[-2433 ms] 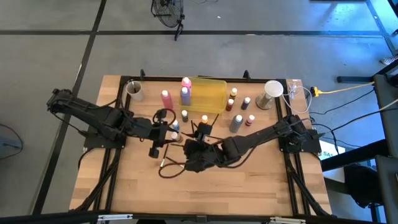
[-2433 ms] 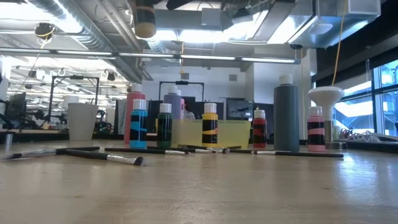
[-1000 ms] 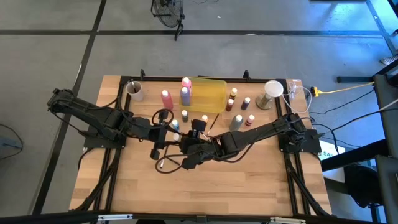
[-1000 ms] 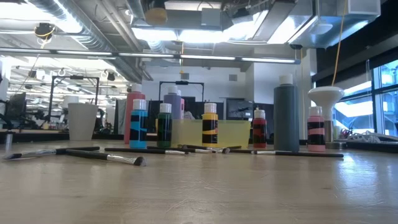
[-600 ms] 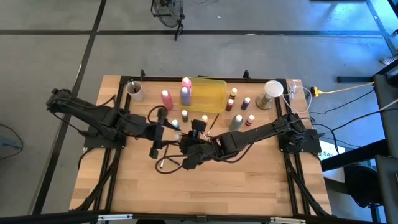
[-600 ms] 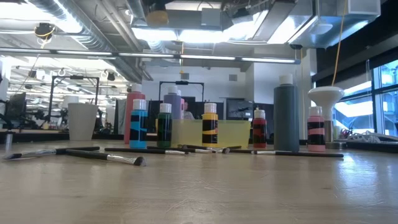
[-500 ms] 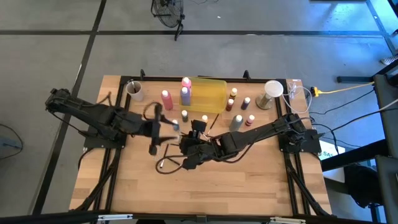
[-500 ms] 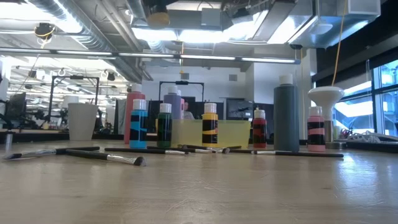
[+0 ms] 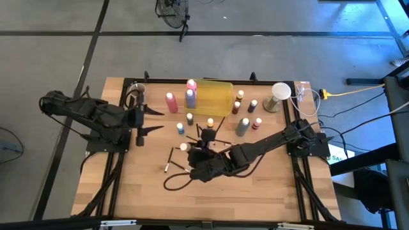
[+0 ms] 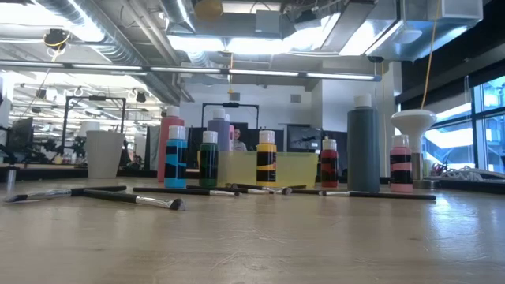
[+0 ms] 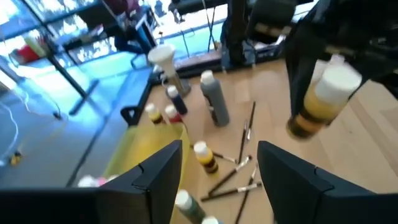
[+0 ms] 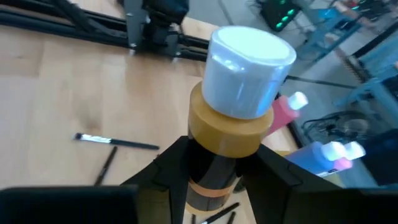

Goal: Pick & Place Paint Supplies
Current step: Put the small dark yellow paint bottle into the yellow bin

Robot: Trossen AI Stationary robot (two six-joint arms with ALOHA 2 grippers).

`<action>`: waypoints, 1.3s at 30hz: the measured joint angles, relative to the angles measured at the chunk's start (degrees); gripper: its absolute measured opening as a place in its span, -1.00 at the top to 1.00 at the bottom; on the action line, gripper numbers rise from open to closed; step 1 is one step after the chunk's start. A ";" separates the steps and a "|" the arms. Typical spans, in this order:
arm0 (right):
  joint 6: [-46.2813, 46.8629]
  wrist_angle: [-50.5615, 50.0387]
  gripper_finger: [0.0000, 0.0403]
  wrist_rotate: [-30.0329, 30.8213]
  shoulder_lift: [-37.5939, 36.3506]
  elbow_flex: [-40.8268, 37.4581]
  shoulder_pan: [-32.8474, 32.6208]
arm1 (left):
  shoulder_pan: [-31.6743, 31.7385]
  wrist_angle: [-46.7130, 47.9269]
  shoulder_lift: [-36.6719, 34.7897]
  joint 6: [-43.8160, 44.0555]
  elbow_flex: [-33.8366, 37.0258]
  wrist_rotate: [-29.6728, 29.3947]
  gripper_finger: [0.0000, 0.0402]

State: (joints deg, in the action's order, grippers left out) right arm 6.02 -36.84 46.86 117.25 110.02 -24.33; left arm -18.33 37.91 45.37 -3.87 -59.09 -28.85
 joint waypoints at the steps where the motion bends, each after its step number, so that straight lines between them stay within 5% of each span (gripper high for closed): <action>1: -0.09 0.02 0.35 0.90 0.00 0.00 -0.14 | 0.01 0.82 -0.27 0.72 0.08 0.05 0.00; 17: -6.52 3.05 0.39 4.60 -0.37 5.11 -3.58 | 0.00 -13.94 -4.28 -2.96 14.64 2.72 0.04; 27: -7.97 6.22 0.39 2.10 -0.37 5.11 -3.05 | -0.03 -39.58 -4.41 0.14 25.54 18.03 0.06; 39: -8.65 7.66 0.39 1.84 -0.37 5.11 -2.87 | -0.02 -49.24 -3.88 -6.33 30.63 14.92 0.14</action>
State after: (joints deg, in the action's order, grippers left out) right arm -2.63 -29.18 48.71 116.88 115.13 -27.20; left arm -18.35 -11.33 41.50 -10.20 -28.46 -13.93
